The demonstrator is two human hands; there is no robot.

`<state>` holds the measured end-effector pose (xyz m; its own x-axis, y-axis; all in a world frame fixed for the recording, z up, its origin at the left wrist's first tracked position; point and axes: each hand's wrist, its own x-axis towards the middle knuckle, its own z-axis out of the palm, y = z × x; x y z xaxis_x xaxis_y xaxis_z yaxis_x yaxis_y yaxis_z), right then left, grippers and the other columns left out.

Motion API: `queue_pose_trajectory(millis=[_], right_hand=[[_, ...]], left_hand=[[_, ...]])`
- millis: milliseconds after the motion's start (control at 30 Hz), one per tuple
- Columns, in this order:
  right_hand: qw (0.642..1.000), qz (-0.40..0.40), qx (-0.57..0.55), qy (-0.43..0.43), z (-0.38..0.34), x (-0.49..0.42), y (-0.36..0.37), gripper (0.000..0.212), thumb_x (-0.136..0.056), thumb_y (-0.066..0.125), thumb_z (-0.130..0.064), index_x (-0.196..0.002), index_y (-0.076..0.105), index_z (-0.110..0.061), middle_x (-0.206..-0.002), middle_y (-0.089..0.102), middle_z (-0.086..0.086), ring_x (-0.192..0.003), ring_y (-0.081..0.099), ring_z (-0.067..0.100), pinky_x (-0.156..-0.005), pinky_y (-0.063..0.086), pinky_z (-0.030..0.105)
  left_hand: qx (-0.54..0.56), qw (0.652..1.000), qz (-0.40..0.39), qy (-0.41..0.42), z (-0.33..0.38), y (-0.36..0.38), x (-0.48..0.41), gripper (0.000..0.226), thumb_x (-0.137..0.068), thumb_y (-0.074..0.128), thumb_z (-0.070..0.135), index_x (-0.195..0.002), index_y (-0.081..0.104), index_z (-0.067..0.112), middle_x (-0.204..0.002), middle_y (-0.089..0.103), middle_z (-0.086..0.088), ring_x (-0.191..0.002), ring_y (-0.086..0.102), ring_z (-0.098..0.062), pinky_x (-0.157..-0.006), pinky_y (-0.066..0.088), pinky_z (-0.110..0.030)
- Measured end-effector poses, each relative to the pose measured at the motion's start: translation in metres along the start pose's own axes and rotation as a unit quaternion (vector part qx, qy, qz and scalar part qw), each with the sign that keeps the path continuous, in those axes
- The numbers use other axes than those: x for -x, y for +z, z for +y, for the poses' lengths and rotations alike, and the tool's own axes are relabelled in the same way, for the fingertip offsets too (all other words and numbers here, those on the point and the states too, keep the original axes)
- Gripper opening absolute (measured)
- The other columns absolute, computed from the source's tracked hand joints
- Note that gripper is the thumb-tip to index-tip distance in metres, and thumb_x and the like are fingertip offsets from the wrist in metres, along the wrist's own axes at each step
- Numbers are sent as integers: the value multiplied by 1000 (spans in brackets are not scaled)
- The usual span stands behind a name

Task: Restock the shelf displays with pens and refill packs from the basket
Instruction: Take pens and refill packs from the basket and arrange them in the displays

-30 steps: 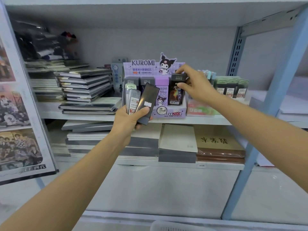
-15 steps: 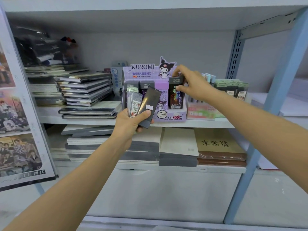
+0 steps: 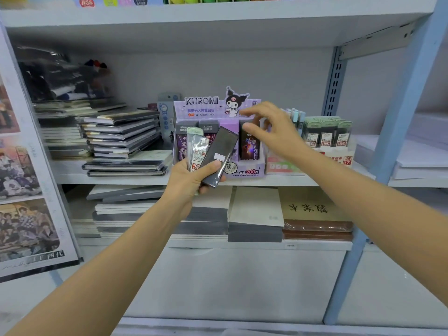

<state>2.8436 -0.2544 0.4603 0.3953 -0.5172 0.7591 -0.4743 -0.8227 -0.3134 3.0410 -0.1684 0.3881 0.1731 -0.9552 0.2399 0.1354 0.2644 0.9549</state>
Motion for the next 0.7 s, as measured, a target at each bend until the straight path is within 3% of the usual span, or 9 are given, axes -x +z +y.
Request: queue_pose_trajectory(millis=[133,200,267,333,400,467,533,633,700], right_hand=[[980,-153,-123,-16,-14,25,5,32,-93,62,-22,-125,61,-30,-140,43,-11,-123,46,-3,-95,47,18],[968,-186,-168,0,-12,33,4,41,-91,64,-13,-128,59,-29,-145,38,-11,-127,43,-2,-99,47,21],[974,-170,-151,1,-9,38,3,44,-88,68,-11,-128,60,-27,-141,41,-8,-123,46,-2,-98,45,17],[983,-139,-119,-1,-7,41,1,41,-85,71,-16,-125,63,-27,-131,49,-5,-115,51,1,-92,47,14],[987,-102,-120,9,-5,45,0,37,-86,69,-21,-122,65,-25,-117,59,-3,-102,58,11,-82,52,20],[984,-67,-162,36,-3,50,0,31,-89,65,-18,-121,66,-17,-101,68,0,-84,64,22,-72,54,34],[977,-39,-199,69,-2,55,0,26,-93,60,-16,-118,68,-10,-93,72,5,-67,67,25,-57,54,36],[970,-44,-228,78,-3,59,2,22,-98,53,-18,-108,69,-6,-92,72,12,-57,67,23,-49,52,27],[963,-72,-251,71,-8,62,3,18,-100,50,-18,-98,67,-11,-83,70,3,-55,67,22,-46,50,22]], left_hand=[[-4,1000,-14,-7,6,11,4,30,-83,73,17,-109,62,8,-82,76,-6,-68,73,-18,-36,30,-17],[8,1000,-12,-24,9,15,6,33,-84,72,17,-112,62,5,-81,75,-7,-64,72,-17,-36,29,-17],[30,998,-13,-52,12,17,7,37,-85,71,20,-115,61,0,-87,74,-12,-61,70,-17,-35,28,-17],[62,994,-38,-76,16,18,10,37,-89,64,36,-107,67,3,-91,72,-14,-55,66,-17,-34,28,-18],[119,986,-77,-85,20,20,11,55,-91,48,59,-89,76,12,-84,72,-13,-48,58,-16,-34,29,-18],[166,979,-81,-82,23,21,11,69,-89,39,70,-80,75,11,-71,68,-10,-43,52,-14,-34,29,-18],[163,983,-60,-66,23,24,11,57,-89,46,64,-83,64,11,-64,61,-4,-41,49,-11,-33,29,-17],[117,991,-35,-48,20,30,14,23,-88,66,34,-90,59,12,-72,58,-3,-44,48,-9,-35,28,-16],[88,996,-20,-29,18,35,15,20,-86,70,17,-99,58,9,-82,62,-5,-47,51,-10,-37,28,-17]])
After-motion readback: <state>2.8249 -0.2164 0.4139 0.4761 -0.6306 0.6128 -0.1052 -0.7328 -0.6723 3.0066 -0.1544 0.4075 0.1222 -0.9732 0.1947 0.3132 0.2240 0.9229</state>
